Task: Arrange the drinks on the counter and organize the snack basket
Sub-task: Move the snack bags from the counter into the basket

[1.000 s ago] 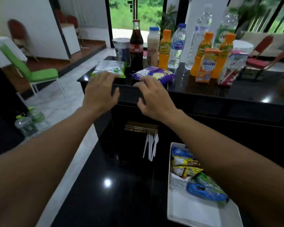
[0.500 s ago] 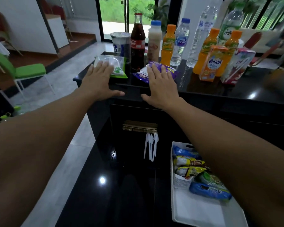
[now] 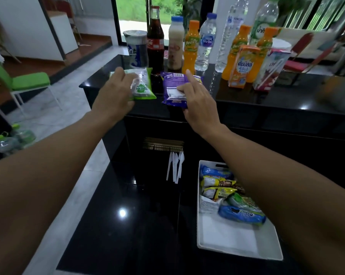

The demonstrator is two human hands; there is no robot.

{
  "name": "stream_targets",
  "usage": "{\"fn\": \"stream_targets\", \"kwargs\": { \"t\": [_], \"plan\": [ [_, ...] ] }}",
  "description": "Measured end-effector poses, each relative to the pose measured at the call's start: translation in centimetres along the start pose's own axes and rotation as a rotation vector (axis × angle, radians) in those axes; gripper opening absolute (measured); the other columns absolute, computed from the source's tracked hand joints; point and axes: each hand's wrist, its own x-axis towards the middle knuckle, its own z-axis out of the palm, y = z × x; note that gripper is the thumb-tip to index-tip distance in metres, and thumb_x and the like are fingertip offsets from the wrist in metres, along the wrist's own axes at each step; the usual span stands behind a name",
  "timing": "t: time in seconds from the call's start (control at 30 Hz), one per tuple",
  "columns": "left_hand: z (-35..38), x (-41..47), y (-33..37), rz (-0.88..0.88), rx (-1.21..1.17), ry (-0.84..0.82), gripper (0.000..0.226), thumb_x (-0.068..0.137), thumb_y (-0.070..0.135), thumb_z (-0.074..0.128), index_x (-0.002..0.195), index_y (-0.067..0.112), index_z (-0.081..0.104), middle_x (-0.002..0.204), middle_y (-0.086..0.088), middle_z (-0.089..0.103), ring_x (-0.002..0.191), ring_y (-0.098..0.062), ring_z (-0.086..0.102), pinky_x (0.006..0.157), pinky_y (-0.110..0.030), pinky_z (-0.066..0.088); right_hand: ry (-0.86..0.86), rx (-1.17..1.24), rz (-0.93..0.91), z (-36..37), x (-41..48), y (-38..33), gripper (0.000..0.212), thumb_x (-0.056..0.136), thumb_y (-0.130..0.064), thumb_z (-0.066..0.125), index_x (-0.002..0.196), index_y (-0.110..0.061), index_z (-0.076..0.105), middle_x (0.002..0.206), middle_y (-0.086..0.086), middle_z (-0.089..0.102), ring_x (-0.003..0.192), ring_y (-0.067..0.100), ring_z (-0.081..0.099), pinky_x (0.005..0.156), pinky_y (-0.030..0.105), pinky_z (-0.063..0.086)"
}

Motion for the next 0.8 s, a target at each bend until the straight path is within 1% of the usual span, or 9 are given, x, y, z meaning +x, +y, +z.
{"fn": "stream_targets", "kwargs": {
  "t": [0.1, 0.17, 0.23, 0.3, 0.33, 0.4, 0.5, 0.63, 0.8],
  "plan": [
    [0.5, -2.1, 3.2, 0.071, -0.019, 0.053, 0.056, 0.074, 0.004, 0.071, 0.128, 0.006, 0.057, 0.113, -0.020, 0.047, 0.093, -0.039, 0.054, 0.075, -0.050, 0.052, 0.122, 0.060, -0.047, -1.1, -3.5, 0.8, 0.054, 0.074, 0.017, 0.057, 0.124, -0.006, 0.060, 0.153, 0.016, 0.045, 0.143, 0.030, 0.042, 0.120, 0.044, 0.030],
    [1.4, -3.8, 5.5, 0.091, -0.102, 0.067, 0.056, 0.075, 0.005, 0.069, 0.129, 0.006, 0.057, 0.122, -0.021, 0.049, 0.108, -0.038, 0.053, 0.089, -0.050, 0.050, 0.178, 0.098, -0.060, -1.9, -6.4, 1.6, 0.060, 0.075, 0.018, 0.057, 0.131, -0.004, 0.059, 0.149, 0.014, 0.050, 0.143, 0.031, 0.043, 0.120, 0.047, 0.029],
    [2.7, -5.6, 8.2, 0.103, -0.185, 0.031, 0.057, 0.074, 0.001, 0.068, 0.130, 0.003, 0.056, 0.140, -0.022, 0.044, 0.132, -0.037, 0.041, 0.108, -0.051, 0.036, 0.194, 0.102, -0.060, -2.7, -9.8, 2.6, 0.064, 0.077, 0.016, 0.056, 0.138, -0.001, 0.055, 0.148, 0.015, 0.051, 0.142, 0.032, 0.043, 0.119, 0.049, 0.031],
    [4.2, -7.5, 11.2, 0.116, -0.228, -0.041, 0.061, 0.073, -0.003, 0.070, 0.132, 0.000, 0.054, 0.148, -0.022, 0.040, 0.140, -0.038, 0.032, 0.115, -0.053, 0.024, 0.143, 0.083, -0.052, -3.5, -13.5, 4.1, 0.068, 0.076, 0.015, 0.052, 0.142, 0.000, 0.051, 0.150, 0.016, 0.049, 0.143, 0.033, 0.041, 0.119, 0.050, 0.031],
    [5.0, -8.6, 12.6, 0.119, -0.249, -0.078, 0.062, 0.073, -0.003, 0.071, 0.133, 0.000, 0.054, 0.146, -0.021, 0.043, 0.139, -0.038, 0.035, 0.114, -0.053, 0.026, 0.097, 0.076, -0.043, -3.9, -15.5, 5.0, 0.068, 0.077, 0.013, 0.049, 0.143, 0.000, 0.050, 0.150, 0.016, 0.048, 0.144, 0.033, 0.041, 0.119, 0.050, 0.031],
    [6.5, -10.9, 15.6, 0.126, -0.286, -0.138, 0.062, 0.072, 0.002, 0.075, 0.131, 0.002, 0.056, 0.137, -0.019, 0.053, 0.128, -0.038, 0.048, 0.106, -0.049, 0.041, 0.000, 0.088, -0.007, -4.8, -19.2, 6.9, 0.063, 0.081, 0.004, 0.048, 0.144, 0.000, 0.050, 0.150, 0.018, 0.048, 0.142, 0.034, 0.043, 0.117, 0.050, 0.034],
    [8.4, -14.3, 19.7, 0.145, -0.316, -0.306, 0.063, 0.071, 0.009, 0.076, 0.130, 0.013, 0.057, 0.131, -0.013, 0.059, 0.113, -0.036, 0.059, 0.088, -0.046, 0.053, -0.137, 0.129, 0.057, -5.8, -24.6, 9.4, 0.067, 0.076, 0.005, 0.066, 0.142, -0.002, 0.054, 0.145, 0.018, 0.054, 0.134, 0.036, 0.053, 0.108, 0.049, 0.046],
    [10.3, -17.8, 24.4, 0.251, -0.220, -0.568, 0.063, 0.073, 0.026, 0.075, 0.132, 0.019, 0.055, 0.122, -0.010, 0.064, 0.102, -0.033, 0.064, 0.077, -0.041, 0.055, -0.309, 0.213, 0.115, -6.2, -31.0, 11.1, 0.067, 0.079, -0.005, 0.076, 0.142, -0.007, 0.055, 0.139, 0.014, 0.060, 0.127, 0.034, 0.059, 0.094, 0.049, 0.055],
    [11.8, -20.4, 28.3, 0.226, -0.124, -0.783, 0.055, 0.077, 0.029, 0.067, 0.130, 0.022, 0.056, 0.116, -0.005, 0.065, 0.098, -0.028, 0.062, 0.074, -0.039, 0.055, -0.470, 0.256, 0.219, -6.5, -36.3, 12.2, 0.061, 0.086, -0.016, 0.071, 0.144, -0.014, 0.053, 0.137, 0.010, 0.062, 0.121, 0.032, 0.060, 0.093, 0.044, 0.055]
  ]
}}
